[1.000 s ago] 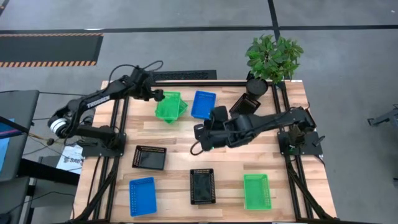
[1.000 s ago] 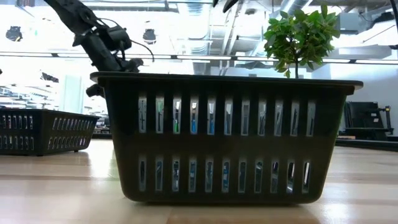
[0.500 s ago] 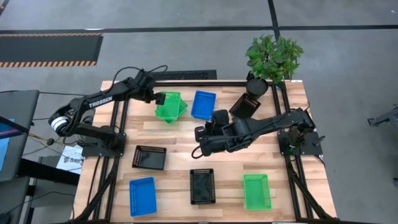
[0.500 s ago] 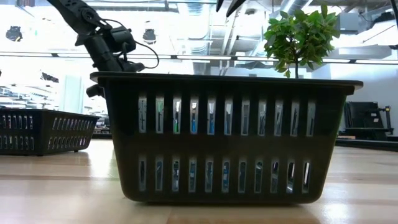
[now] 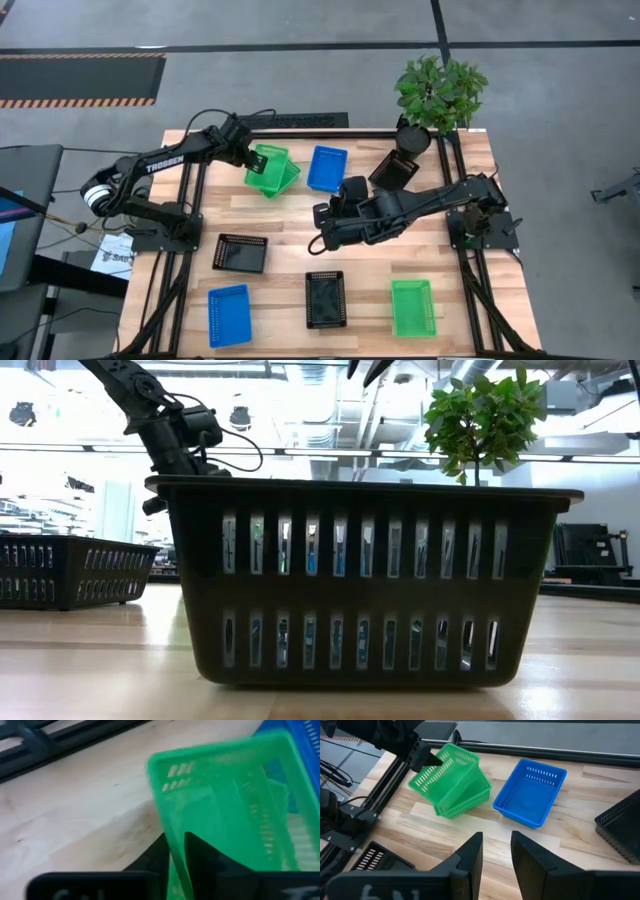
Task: Stack baskets by color
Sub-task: Stack the middle green bin on the top green bin
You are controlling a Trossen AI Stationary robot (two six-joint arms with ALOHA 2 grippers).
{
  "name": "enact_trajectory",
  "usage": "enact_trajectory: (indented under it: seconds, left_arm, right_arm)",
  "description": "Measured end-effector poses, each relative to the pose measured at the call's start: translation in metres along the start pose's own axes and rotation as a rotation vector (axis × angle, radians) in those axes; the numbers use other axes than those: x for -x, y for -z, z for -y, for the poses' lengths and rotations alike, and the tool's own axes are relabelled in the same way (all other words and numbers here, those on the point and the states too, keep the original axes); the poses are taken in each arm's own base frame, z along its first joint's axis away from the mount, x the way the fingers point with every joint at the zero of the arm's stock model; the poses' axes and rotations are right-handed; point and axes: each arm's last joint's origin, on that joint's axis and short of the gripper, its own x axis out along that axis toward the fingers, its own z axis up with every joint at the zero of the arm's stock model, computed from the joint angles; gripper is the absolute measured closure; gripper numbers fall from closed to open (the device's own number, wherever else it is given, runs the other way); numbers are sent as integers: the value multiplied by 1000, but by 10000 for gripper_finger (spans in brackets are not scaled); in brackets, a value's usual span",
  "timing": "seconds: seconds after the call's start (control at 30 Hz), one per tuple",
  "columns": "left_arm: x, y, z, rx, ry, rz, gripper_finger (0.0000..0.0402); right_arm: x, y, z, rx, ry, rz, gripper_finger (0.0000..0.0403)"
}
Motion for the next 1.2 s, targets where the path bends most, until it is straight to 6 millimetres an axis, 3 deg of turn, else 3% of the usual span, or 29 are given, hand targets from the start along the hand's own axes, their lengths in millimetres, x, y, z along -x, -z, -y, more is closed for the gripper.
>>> enact_trajectory:
  seconds: [0.13,0.37,0.63,0.87,1.2]
  left_arm:
    - [2,-4,3,-7,40,14,396]
    - [23,-28,11,-106,58,78,400]
    - [42,-42,31,-423,192,131,401]
    - [29,-32,46,-529,200,48,401]
    - [-2,-25,43,-547,109,-113,401]
  right_arm:
    - [0,0,0,2,1,-7,282]
    - [0,1,3,22,19,-10,284]
    - [0,1,5,43,39,-12,284]
    - [-1,0,6,52,48,-13,284]
    - [-1,0,7,55,51,-12,285]
